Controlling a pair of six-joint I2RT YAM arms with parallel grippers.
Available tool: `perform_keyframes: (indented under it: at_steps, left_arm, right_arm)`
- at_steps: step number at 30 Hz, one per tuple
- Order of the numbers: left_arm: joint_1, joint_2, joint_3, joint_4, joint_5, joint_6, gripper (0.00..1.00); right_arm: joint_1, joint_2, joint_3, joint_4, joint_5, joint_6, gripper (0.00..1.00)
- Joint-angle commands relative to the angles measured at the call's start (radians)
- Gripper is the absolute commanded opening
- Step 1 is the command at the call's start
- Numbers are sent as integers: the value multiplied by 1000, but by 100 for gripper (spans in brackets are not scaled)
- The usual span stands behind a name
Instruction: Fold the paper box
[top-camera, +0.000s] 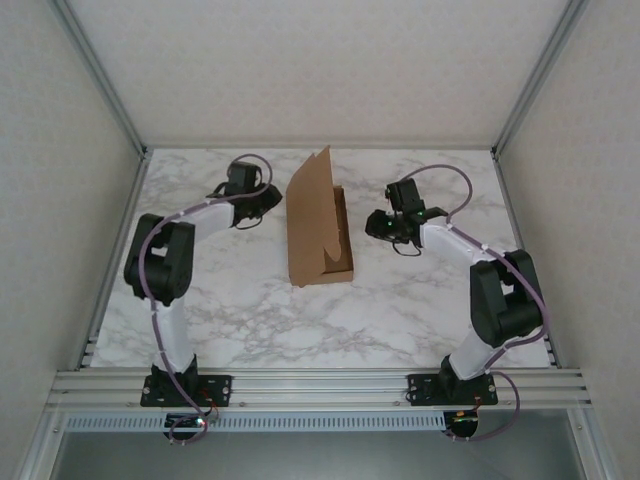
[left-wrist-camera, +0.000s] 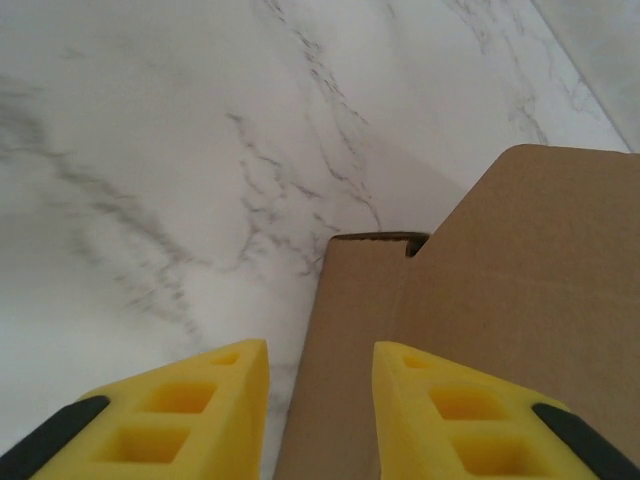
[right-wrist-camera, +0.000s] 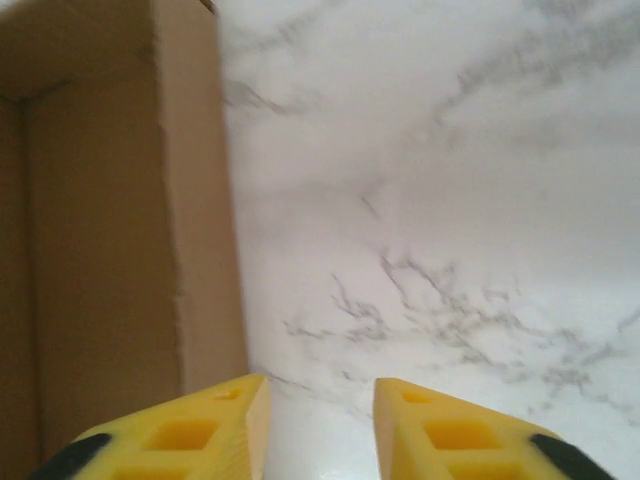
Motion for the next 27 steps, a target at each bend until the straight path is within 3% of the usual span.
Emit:
perform_keyframes:
  at_steps: [1, 9, 16, 20, 24, 27]
  left_arm:
    - [-10, 68, 58, -43, 5, 2, 31]
    - [-39, 250, 300, -133, 93, 34, 24]
    - [-95, 444, 643, -316, 194, 112, 21]
    - [-106, 553, 875, -434, 263, 163, 25]
    - [-72, 538, 985, -534, 143, 220, 37]
    - [3, 368, 779, -427, 30, 187, 45]
  right_arm:
    - [9, 0, -71, -58, 16, 24, 26]
    - [124, 5, -107, -51, -107, -6, 13]
    - [217, 6, -125, 13, -177, 44, 13]
    - [301, 46, -98, 80, -208, 86, 15]
    - [387, 73, -50, 141, -226, 115, 23]
    - [408, 28, -52, 151, -193, 118, 34]
